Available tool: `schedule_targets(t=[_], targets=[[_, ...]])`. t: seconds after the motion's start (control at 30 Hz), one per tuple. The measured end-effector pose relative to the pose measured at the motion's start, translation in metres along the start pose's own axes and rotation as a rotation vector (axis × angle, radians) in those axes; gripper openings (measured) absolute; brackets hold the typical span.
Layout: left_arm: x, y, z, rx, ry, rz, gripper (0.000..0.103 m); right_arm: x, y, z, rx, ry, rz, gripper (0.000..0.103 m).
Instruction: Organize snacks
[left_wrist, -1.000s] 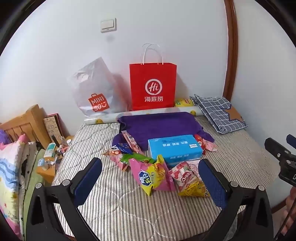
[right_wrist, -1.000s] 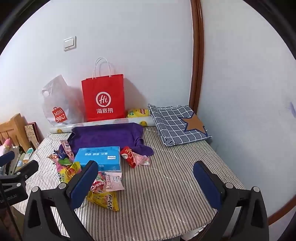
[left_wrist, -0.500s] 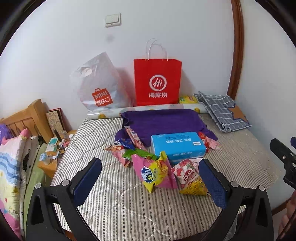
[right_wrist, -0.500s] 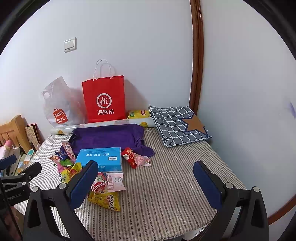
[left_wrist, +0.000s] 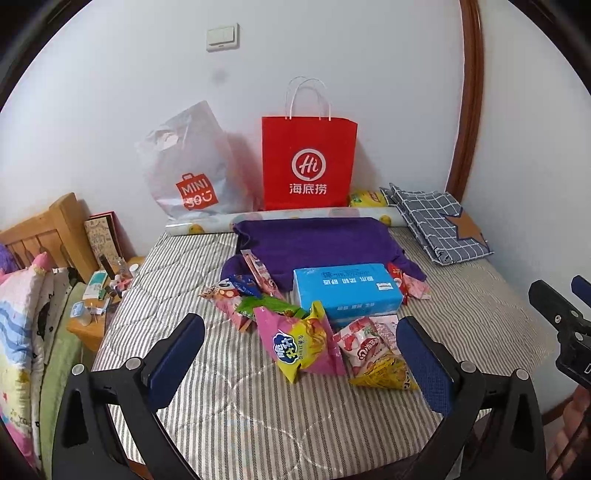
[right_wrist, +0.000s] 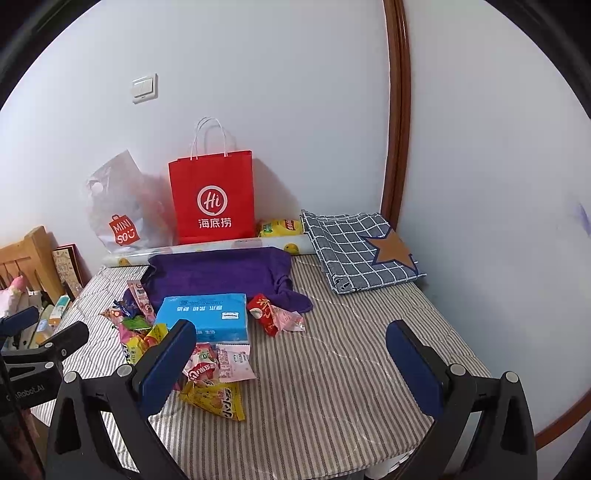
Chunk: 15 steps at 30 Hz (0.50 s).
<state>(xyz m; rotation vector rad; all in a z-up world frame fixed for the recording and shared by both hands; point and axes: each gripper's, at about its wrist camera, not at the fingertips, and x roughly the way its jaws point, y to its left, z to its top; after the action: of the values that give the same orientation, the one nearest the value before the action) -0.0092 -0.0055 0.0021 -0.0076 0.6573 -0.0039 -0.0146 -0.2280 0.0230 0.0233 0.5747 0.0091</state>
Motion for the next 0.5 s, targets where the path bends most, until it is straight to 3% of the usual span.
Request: schedule_targets(t=[0.3, 0.5], targets=[[-0.013, -0.003, 0.001, 0.021, -0.074, 0.009, 0.102, 0.000, -0.001, 0.000, 0.009, 0.004, 0.008, 0.103], [-0.012, -0.005, 0.000, 0.030, -0.070, 0.006, 0.100, -0.002, -0.001, 0.000, 0.010, 0.000, 0.009, 0.103]])
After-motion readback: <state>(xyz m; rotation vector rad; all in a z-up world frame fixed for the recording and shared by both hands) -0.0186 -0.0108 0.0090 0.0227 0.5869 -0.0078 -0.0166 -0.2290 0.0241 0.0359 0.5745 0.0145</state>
